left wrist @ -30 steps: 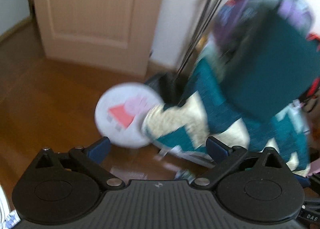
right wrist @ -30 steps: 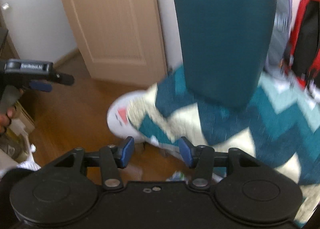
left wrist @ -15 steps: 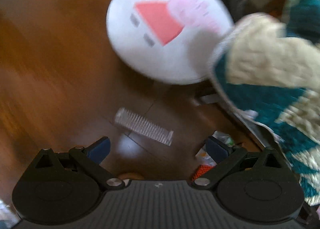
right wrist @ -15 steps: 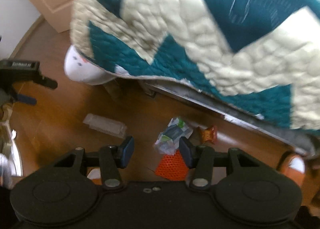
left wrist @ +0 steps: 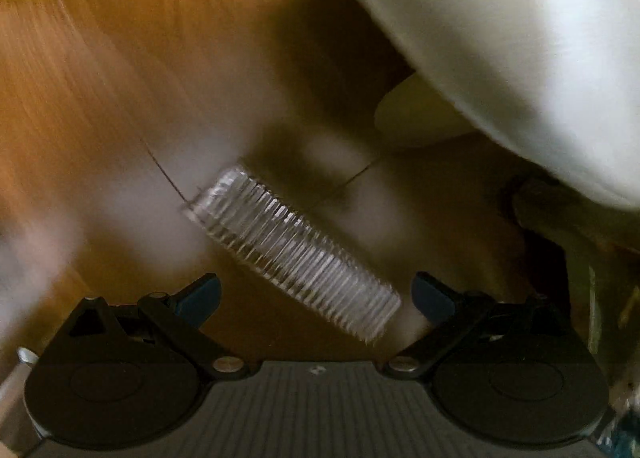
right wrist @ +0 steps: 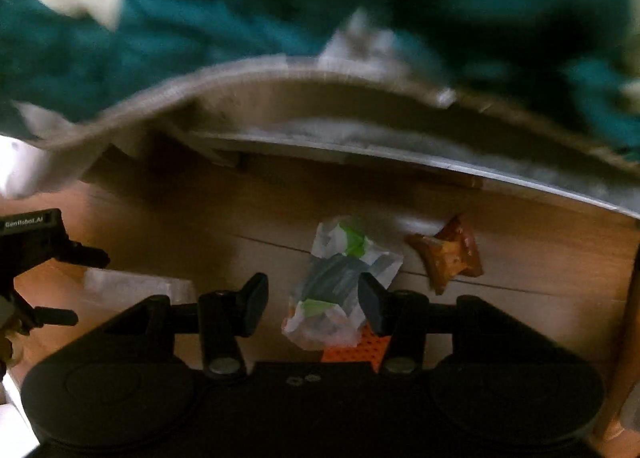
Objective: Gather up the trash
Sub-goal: 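Grasp the clear plastic tray with the left tool while the right tool grasps the white plastic bag, then lift the clear tray and white plastic bag up over the teal bin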
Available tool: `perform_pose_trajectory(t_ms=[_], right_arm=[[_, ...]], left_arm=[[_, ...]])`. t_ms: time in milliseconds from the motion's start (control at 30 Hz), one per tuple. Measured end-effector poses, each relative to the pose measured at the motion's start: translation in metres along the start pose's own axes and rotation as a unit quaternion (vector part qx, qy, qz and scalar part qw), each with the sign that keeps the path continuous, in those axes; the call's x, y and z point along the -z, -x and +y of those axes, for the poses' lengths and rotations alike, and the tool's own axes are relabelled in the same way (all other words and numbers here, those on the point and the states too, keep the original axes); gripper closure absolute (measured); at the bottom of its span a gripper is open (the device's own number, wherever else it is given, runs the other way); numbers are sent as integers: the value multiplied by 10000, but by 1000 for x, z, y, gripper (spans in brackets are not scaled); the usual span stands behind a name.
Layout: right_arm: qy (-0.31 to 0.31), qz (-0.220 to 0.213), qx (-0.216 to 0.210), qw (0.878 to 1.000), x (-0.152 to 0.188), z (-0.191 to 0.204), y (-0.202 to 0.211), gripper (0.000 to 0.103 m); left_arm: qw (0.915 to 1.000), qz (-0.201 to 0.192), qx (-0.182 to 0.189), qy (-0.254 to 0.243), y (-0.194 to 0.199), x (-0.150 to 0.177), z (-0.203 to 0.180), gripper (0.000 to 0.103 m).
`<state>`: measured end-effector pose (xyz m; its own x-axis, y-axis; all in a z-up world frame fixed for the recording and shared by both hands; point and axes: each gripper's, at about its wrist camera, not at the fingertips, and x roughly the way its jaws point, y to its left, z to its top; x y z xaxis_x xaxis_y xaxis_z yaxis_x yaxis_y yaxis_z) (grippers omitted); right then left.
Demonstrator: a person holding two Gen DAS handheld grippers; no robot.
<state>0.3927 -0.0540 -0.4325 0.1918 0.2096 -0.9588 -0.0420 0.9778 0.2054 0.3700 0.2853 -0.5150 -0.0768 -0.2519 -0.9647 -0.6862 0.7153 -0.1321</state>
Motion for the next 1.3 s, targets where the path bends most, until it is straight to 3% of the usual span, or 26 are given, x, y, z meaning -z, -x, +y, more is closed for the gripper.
perform_pose_trajectory(t_ms=[367, 467, 567, 600, 667, 700, 767, 800, 833, 900, 1100, 1300], right_arm=[[-296, 204, 338, 9988, -3, 5, -64, 53], [-296, 257, 410, 9984, 0, 3, -76, 56], [-310, 285, 409, 9983, 3, 0, -82, 57], [-297, 283, 394, 9984, 3, 0, -83, 57], [-244, 298, 390, 9985, 4, 0, -86, 65], [-212, 322, 387, 9985, 4, -1, -87, 83], [-211, 379, 362, 9984, 1, -1, -90, 87], [-212, 371, 313, 9986, 2, -1, -90, 89], [-163, 353, 283, 9988, 2, 0, -88, 96], [5, 329, 284, 9991, 5, 2, -86, 97], [171, 164, 131, 9996, 10, 6, -56, 98], [433, -13, -111, 9990, 21, 11, -2, 99]], left_arm=[[9998, 50, -126, 151, -54, 4, 6, 3], [9997, 27, -117, 202, -54, 7, 10, 14], [9996, -38, -168, 224, -54, 12, 9, 14], [9996, -90, -217, 150, -52, 14, 8, 19], [9992, -174, -362, 58, -47, 22, 4, 28], [9990, -201, -403, 14, -45, 23, 3, 33], [9986, -251, -456, 7, -42, 27, 5, 43], [9985, -271, -469, -3, -40, 28, 7, 51], [9985, -294, -462, -33, -38, 29, 7, 54], [9982, -372, -459, -112, -36, 35, 9, 59], [9972, -437, -404, -456, -12, 50, 15, 60], [9914, -543, -301, -1156, 44, 78, 16, 60]])
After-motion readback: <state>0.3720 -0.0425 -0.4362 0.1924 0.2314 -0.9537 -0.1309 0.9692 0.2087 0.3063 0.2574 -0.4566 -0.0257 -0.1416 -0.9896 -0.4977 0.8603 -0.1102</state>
